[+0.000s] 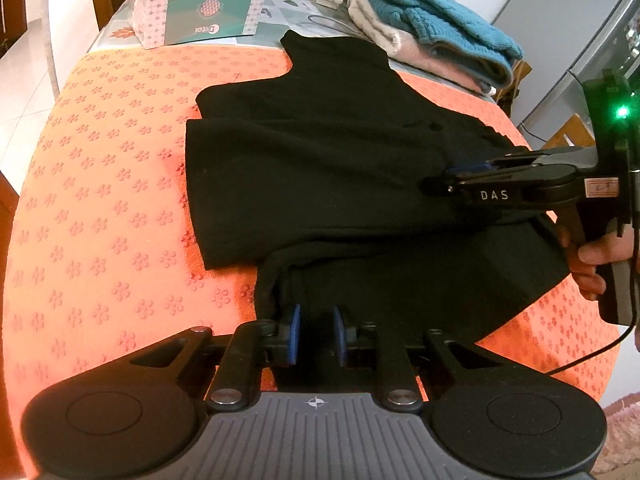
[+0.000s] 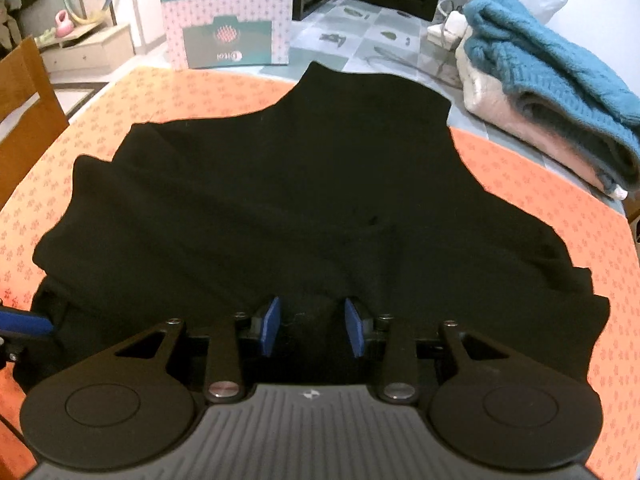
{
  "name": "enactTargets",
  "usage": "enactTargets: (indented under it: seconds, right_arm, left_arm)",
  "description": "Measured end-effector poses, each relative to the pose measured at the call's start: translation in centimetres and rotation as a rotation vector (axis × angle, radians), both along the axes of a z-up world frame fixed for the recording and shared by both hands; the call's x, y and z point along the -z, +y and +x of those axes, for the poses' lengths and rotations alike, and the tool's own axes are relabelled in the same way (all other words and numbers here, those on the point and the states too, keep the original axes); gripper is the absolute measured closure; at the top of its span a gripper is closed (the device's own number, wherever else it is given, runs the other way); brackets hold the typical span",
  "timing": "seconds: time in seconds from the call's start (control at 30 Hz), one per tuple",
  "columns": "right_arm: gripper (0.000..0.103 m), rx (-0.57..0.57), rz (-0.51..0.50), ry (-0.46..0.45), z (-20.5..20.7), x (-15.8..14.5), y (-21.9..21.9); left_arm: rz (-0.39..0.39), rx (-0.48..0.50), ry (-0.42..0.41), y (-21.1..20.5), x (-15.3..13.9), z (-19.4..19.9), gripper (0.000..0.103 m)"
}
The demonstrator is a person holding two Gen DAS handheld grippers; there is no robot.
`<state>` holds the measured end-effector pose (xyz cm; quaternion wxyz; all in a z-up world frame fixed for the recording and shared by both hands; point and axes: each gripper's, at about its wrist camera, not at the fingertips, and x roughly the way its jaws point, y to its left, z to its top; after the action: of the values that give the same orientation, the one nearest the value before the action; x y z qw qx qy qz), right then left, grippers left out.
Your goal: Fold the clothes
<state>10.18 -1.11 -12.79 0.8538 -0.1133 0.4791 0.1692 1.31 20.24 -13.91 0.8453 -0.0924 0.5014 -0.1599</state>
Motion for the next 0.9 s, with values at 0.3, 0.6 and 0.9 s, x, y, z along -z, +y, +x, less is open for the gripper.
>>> enactTargets:
  seconds: [0.3,0.6,0.9]
  right_arm:
    - [0.101,0.049,0.105,-0.015,-0.1,-2.1,-1.6]
    - [0.101,0.158,0.142,-0.048,0.5,-3.7,-4.8]
    - [0.085,0.139,0.092,0.001,0.5,-2.0,-5.3]
  left_arm:
    - [-0.011,-0.009,0.004,0.2,0.1,-0.1,0.083]
    - [-0.012,-0.009,0.002,0.3,0.1,-0.1,0.083]
    - [-0.037,-0.041,-0.016,0.7,-1.1,0.0,0.082]
